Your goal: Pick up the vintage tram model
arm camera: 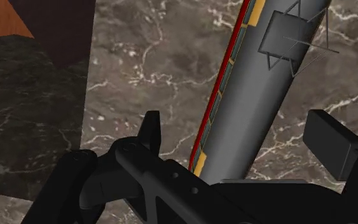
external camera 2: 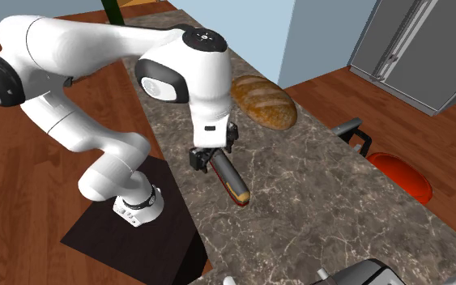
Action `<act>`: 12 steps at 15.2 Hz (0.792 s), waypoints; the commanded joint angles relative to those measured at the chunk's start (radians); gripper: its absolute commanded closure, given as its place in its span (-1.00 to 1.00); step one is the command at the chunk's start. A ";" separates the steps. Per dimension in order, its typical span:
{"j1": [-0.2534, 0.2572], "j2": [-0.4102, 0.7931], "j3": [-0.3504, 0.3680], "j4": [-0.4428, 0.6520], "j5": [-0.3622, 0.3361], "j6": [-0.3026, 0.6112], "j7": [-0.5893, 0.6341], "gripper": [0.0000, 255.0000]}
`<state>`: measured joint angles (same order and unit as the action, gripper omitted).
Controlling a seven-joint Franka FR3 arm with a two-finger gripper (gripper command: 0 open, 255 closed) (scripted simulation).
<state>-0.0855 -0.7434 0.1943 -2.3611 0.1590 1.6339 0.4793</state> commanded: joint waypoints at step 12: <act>-0.022 0.029 0.066 -0.111 0.054 0.172 0.127 1.00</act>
<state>-0.1074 -0.7141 0.2605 -2.4697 0.2125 1.8033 0.6065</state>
